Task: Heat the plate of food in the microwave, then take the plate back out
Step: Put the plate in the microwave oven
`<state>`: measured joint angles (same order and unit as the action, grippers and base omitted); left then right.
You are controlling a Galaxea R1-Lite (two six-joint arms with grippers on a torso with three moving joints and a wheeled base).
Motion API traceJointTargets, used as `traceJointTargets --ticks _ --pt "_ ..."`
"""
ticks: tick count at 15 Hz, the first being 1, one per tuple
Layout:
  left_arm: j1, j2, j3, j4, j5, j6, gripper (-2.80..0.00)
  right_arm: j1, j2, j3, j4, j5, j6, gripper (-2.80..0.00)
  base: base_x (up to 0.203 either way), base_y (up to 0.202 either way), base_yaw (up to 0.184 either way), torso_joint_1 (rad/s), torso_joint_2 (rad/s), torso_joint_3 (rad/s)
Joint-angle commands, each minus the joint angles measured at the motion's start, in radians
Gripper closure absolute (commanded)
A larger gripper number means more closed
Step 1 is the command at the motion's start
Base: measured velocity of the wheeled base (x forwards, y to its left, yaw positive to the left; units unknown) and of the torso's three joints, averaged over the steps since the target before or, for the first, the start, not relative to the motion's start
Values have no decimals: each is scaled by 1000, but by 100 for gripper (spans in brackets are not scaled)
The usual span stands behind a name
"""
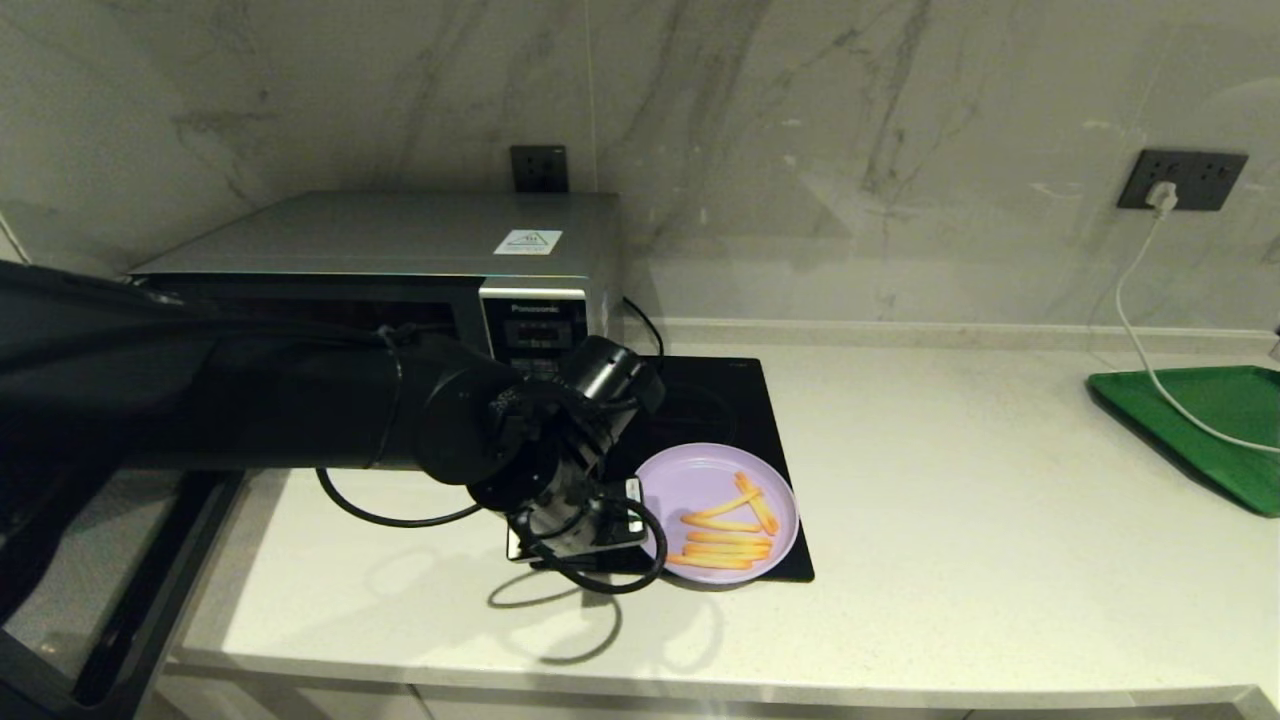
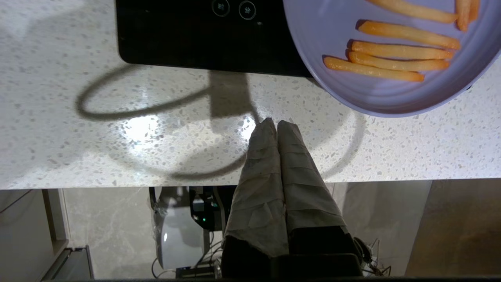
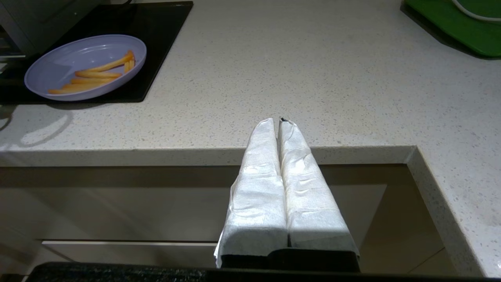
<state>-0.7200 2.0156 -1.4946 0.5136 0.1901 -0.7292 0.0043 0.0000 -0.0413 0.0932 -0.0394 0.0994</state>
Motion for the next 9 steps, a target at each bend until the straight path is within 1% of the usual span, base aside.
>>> traceJointTargets --ticks 1,2,3,9 --pt "3 36 -16 3 -46 -2 -280 0 2 0 0 -1 0 0 0 0 0 0 0 0" --pt "20 35 -28 3 -95 0 -280 0 2 0 0 -1 0 0 0 0 0 0 0 0" --pt "28 36 -43 3 -116 2 -280 0 2 0 0 -1 0 0 0 0 0 0 0 0" --pt "28 120 -108 4 -115 0 -280 0 2 0 0 -1 0 0 0 0 0 0 0 0"
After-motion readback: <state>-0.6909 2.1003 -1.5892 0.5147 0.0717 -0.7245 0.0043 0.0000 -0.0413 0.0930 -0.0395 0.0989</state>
